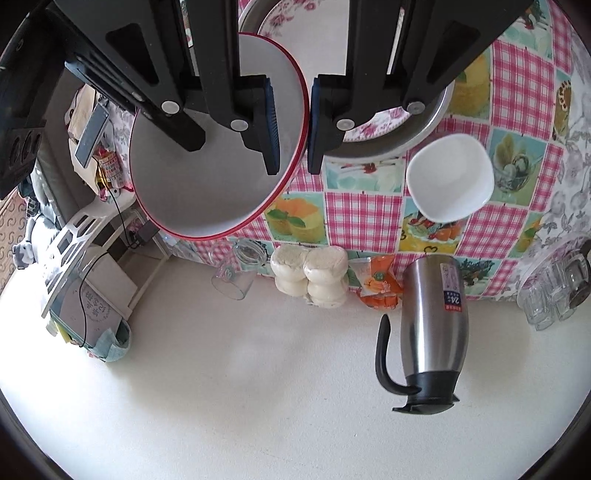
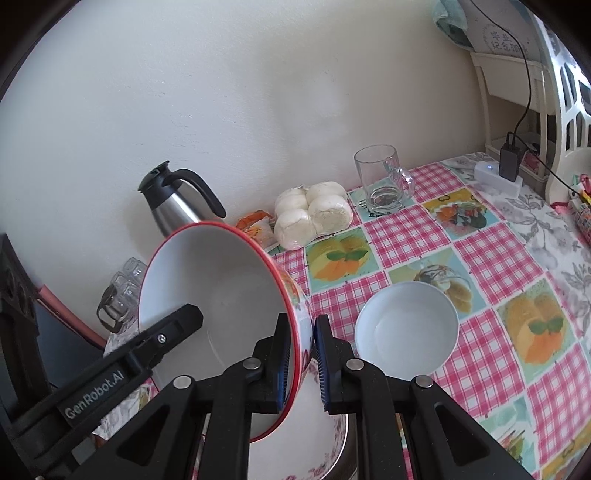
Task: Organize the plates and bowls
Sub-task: 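Lift the strawberry bowl and carry it toward the steel basin with both tools, then lower the strawberry bowl onto the floral plate in the basin with both tools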
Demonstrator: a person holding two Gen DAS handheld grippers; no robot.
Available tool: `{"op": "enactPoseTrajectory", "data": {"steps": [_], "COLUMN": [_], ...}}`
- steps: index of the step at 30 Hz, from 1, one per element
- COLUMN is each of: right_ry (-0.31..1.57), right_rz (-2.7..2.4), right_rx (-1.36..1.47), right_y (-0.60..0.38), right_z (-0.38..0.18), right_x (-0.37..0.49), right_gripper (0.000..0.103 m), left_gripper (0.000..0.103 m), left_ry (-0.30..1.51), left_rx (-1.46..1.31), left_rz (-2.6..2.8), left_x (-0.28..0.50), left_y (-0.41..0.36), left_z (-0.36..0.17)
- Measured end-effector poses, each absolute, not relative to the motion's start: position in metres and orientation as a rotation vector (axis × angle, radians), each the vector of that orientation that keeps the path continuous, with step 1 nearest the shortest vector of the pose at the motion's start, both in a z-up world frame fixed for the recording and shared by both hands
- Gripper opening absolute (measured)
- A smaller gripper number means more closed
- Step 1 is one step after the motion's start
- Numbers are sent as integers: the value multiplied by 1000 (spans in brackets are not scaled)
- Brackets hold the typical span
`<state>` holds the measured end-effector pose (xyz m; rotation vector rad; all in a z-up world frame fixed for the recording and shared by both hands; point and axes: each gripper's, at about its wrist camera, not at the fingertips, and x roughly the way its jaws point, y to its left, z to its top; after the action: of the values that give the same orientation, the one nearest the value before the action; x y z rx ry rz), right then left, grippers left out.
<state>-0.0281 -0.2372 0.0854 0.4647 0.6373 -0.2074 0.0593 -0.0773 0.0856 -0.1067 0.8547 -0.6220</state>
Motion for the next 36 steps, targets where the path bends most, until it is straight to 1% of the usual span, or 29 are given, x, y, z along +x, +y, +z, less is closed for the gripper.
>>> {"op": "enactPoseTrajectory", "data": {"steps": [12, 18, 36], "right_ry": [675, 717, 825], "right_rz": [-161, -147, -109], "right_rx": [458, 428, 426], "right_y": [-214, -197, -175], "right_z": [74, 65, 39], "right_x": [-36, -35, -25], "right_gripper": [15, 15, 15], "left_gripper": [15, 15, 15], "left_ry": [886, 931, 1036], "left_rx": [-146, -179, -205], "left_rz": [-553, -508, -413], "left_x": [47, 45, 47], "left_y": [-47, -31, -10], "left_z": [72, 57, 28]}}
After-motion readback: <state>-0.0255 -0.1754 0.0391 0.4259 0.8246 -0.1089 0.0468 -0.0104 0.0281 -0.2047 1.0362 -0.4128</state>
